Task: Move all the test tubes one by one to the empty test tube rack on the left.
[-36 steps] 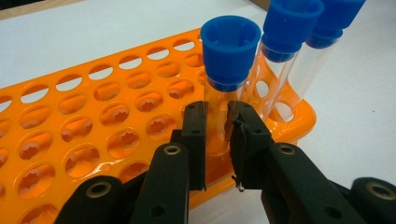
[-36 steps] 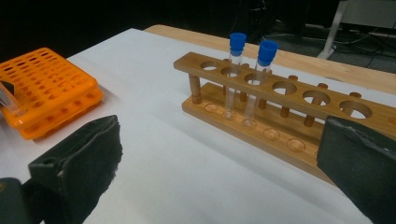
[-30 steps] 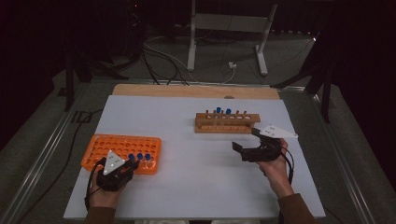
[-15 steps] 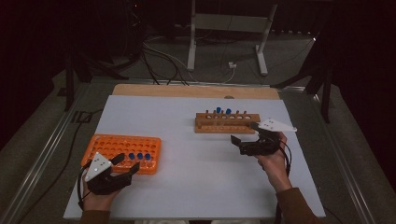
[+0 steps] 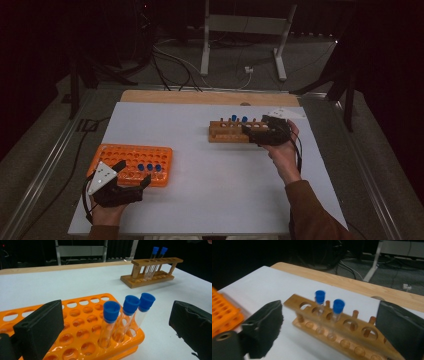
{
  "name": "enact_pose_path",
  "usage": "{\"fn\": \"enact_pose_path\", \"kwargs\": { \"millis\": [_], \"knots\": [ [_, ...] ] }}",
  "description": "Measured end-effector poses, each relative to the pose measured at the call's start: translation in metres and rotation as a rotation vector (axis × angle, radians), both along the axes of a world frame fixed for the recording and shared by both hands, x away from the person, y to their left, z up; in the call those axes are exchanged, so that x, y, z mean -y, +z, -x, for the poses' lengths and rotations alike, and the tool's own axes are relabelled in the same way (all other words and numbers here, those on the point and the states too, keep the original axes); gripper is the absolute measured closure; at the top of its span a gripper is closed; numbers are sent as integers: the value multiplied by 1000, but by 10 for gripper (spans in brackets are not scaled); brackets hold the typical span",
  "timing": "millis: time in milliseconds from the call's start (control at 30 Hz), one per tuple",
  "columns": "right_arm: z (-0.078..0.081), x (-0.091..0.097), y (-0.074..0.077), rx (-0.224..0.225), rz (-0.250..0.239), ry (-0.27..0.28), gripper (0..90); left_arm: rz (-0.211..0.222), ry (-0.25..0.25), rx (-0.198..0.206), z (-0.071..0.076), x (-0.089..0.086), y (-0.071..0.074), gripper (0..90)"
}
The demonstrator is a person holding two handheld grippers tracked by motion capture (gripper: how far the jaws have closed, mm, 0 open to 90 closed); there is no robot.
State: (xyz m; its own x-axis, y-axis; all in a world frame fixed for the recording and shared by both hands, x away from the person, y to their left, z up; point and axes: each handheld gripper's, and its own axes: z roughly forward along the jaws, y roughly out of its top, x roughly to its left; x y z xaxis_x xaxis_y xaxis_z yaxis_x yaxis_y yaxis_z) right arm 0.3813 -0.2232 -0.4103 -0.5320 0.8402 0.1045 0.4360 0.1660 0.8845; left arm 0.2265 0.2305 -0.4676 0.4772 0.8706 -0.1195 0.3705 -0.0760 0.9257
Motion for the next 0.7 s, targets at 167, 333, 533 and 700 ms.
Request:
{"fn": "enact_pose_path", "kwargs": {
  "millis": [167,333,533,700],
  "knots": [
    [-18,-5,-6,-27,0,-22,213,-3,7,3,1,-1,0,7],
    [-30,-11,-19,-62,7,-48,400,-7,10,0,1,-1,-1,8],
    [-40,-16,-33,-91,13,-71,575,-5,12,-2,1,-2,-2,8],
    [-45,-19,-41,-111,29,-72,630,-10,10,-4,1,-2,-3,8]
  ]
}}
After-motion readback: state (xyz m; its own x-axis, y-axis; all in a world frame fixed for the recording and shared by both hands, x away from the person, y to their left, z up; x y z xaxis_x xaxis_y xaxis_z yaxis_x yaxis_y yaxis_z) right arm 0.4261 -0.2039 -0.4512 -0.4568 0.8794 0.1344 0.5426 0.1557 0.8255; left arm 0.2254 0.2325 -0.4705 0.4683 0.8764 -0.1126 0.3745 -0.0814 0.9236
